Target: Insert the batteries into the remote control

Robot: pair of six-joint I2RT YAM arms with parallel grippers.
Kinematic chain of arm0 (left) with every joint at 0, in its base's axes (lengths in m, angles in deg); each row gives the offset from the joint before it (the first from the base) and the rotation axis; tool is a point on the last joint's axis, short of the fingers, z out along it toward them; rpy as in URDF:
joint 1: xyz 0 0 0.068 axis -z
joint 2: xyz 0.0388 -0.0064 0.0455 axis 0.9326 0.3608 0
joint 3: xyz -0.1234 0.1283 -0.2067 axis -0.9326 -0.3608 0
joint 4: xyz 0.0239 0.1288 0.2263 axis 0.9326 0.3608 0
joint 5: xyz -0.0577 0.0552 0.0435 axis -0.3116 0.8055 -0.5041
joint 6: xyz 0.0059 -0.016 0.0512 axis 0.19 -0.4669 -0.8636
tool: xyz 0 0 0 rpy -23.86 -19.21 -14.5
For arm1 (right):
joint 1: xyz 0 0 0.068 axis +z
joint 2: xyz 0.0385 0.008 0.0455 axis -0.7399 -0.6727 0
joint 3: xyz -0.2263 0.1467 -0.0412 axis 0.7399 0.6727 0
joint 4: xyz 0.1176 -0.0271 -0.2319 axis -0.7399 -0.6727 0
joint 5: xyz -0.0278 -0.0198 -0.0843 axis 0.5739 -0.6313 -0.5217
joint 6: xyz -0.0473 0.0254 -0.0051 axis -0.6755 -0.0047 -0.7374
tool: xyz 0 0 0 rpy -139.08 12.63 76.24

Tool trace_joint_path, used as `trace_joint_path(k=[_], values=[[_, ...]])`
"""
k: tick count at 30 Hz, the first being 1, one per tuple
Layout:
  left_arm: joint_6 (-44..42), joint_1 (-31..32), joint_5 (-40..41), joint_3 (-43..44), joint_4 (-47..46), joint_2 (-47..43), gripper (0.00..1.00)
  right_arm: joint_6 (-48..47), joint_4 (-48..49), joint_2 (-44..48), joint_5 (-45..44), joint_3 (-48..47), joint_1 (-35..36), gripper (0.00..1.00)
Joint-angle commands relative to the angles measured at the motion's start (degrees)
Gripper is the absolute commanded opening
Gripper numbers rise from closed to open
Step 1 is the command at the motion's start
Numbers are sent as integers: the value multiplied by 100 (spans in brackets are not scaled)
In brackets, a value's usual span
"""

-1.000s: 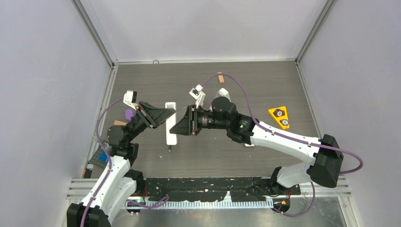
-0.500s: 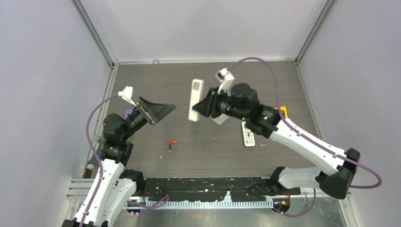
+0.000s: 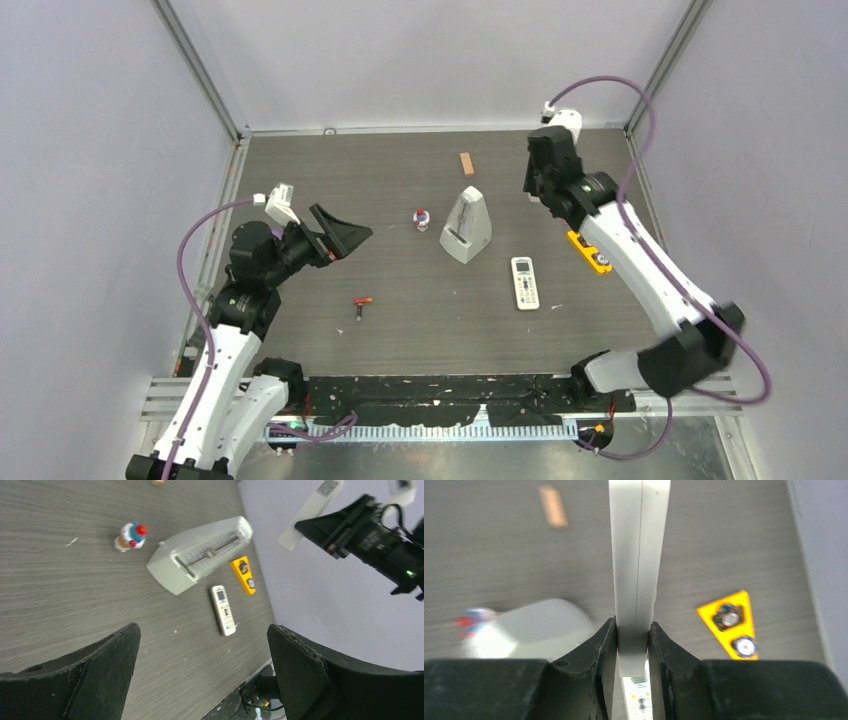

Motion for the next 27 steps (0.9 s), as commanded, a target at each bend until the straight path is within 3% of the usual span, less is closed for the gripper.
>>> trace_joint_path(k=[1,6,16,24,27], values=[[-653,9,454,268,639,173,100,-669,-683,-1339,-1257,2,-283,5],[-873,10,559,407,947,440,100,-1168,-592,-2701,-1667,-22,-500,5],[-1035,11,497,576,867,816,100,-1474,-641,-4216,-1741,-435,-592,8],[-1034,9,566,695,948,974,100,-1031,-591,-4114,-520,-281,-607,44],[-1026,9,552,687,982,962,100,-667,-543,-3570,-121,-32,-633,47]])
